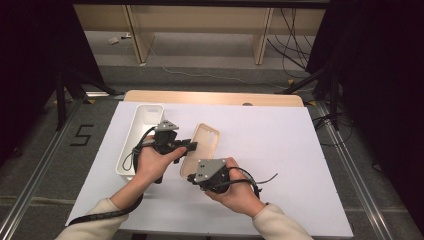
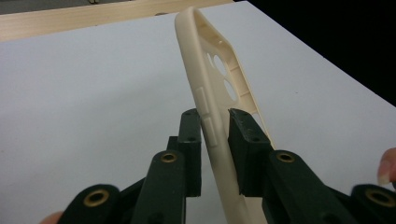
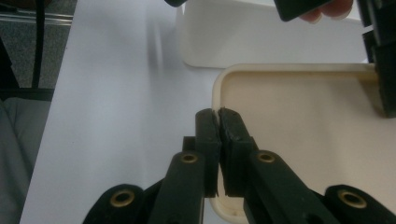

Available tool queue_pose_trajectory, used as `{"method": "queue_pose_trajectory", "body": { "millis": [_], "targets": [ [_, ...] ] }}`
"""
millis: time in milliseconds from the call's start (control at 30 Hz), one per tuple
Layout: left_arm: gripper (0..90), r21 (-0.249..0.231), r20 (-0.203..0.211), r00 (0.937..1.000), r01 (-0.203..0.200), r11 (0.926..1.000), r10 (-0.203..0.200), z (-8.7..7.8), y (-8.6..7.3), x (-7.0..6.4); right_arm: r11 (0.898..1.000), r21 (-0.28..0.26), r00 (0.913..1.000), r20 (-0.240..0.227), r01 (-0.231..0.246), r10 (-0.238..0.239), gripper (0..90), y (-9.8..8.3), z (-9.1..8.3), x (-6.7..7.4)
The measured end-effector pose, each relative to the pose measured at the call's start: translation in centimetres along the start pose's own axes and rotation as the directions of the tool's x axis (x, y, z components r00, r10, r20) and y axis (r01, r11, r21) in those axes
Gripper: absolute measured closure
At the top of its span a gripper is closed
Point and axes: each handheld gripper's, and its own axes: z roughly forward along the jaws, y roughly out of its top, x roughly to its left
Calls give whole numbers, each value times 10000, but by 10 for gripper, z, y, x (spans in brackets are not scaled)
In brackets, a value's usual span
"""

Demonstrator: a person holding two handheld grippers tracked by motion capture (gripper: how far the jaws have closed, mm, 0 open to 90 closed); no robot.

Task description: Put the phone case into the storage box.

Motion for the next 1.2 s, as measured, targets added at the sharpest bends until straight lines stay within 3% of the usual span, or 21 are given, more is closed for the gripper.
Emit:
{"method": "queue_pose_trajectory", "body": {
  "millis": [200,433,700,967,1200],
  "targets": [
    [799,-210,302,9993,214,9996,-207,-2,0,-3,9999,77,9999,-51,-109,109,879,-2,3,-1],
    [818,-286,417,9991,95,9995,-83,-3,-1,-5,9995,223,9997,-112,-236,238,881,-5,8,-2],
    [822,-608,401,9992,-21,9982,46,-6,-1,-7,9994,75,9992,201,-350,348,860,-6,9,-2],
    [822,-1002,174,9994,-290,9945,309,-12,2,-2,9954,-500,9953,467,-821,845,665,-6,3,-6],
    [821,-1357,-26,9989,-471,9896,472,-19,4,3,9819,-1131,9854,605,-1519,1594,490,-6,-3,-8]
  ]
}}
